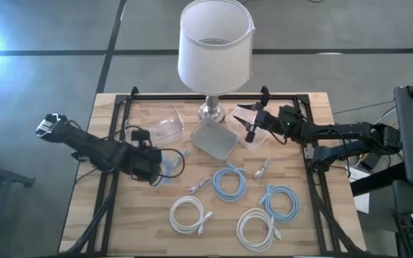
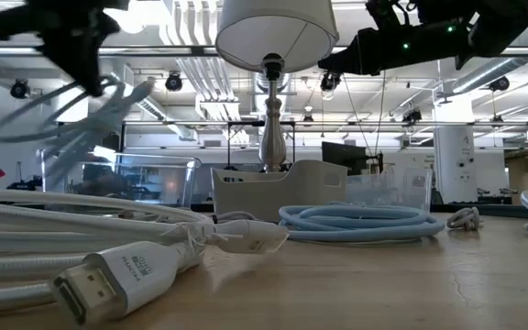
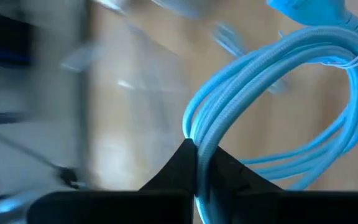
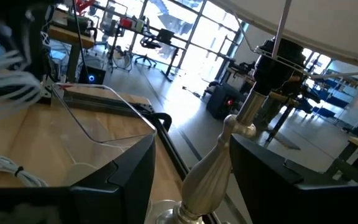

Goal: Pick & Place USB Port
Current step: Put the left blue HDMI cable into the left transparent bin

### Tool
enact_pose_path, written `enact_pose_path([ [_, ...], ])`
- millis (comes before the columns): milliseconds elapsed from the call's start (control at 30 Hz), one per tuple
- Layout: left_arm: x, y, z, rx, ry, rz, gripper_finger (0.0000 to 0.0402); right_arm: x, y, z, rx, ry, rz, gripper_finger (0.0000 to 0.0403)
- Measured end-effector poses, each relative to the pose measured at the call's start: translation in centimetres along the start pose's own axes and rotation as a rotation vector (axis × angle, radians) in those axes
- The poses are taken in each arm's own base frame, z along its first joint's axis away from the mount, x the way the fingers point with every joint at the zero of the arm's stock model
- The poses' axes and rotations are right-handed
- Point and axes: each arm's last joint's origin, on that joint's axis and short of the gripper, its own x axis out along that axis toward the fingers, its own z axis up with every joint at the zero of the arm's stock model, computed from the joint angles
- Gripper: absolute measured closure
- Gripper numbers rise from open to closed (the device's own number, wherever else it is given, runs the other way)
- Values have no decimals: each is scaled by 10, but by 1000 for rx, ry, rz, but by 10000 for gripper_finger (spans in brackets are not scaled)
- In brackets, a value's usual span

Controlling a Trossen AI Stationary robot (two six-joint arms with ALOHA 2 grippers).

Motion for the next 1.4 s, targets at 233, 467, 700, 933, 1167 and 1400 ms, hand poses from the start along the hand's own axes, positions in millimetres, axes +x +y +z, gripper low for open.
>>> enact_pose_path([
  [233, -23, 26, 9, -43, -185, 306, 370, 0, 1, -2, 4, 19, 7, 199],
  [467, -32, 60, 2, -196, -216, 405, 377, 2, 2, -5, 37, 33, 10, 199],
  [700, -15, 89, -17, -366, -117, 498, 373, 5, 4, -9, 60, 50, 16, 199],
  [933, 20, 95, -30, -515, 18, 516, 372, 5, 4, -10, 113, 54, 17, 199],
  [1167, 62, 84, -36, -569, 66, 548, 372, 5, 4, -10, 155, 53, 16, 199],
  [1400, 92, 73, -46, -599, 85, 565, 372, 5, 4, -10, 190, 54, 15, 199],
])
